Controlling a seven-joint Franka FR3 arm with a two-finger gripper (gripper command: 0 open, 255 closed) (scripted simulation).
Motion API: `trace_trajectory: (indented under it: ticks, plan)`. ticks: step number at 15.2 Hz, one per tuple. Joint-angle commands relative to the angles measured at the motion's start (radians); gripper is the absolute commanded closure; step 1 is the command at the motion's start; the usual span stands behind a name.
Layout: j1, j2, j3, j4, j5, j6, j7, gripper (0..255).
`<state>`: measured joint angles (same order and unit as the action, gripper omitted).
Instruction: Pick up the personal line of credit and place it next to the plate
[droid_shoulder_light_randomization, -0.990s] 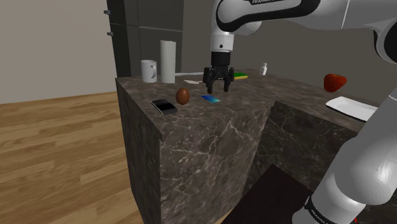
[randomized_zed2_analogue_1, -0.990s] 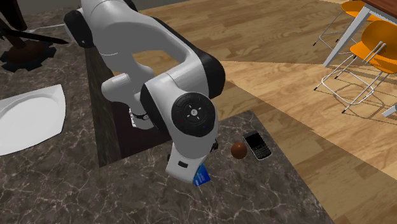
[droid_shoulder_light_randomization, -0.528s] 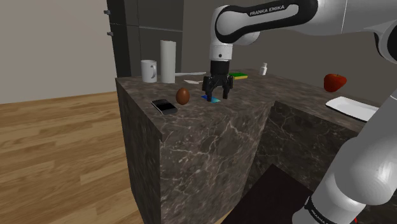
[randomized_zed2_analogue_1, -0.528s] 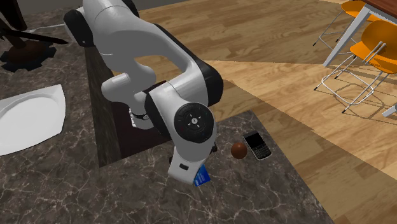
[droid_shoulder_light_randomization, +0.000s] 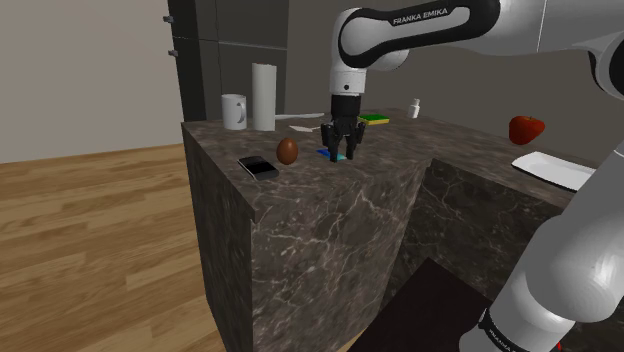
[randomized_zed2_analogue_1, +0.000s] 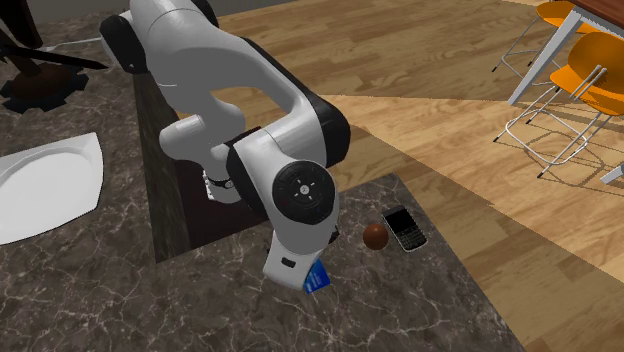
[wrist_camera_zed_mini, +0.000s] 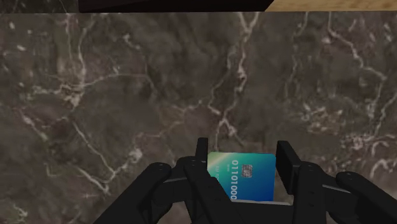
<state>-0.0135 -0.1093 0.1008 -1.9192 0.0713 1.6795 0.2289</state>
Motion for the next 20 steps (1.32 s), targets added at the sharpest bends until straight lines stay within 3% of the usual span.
trace_trajectory:
  ticks: [1, 8, 20]
  plan:
    - [0.001, 0.002, 0.001, -0.002, 0.002, 0.000, 0.000, 255]
    - [0.001, 0.002, 0.001, -0.002, 0.002, 0.000, 0.000, 255]
    - [0.000, 0.012, -0.001, 0.171, 0.000, -0.162, 0.009, 255]
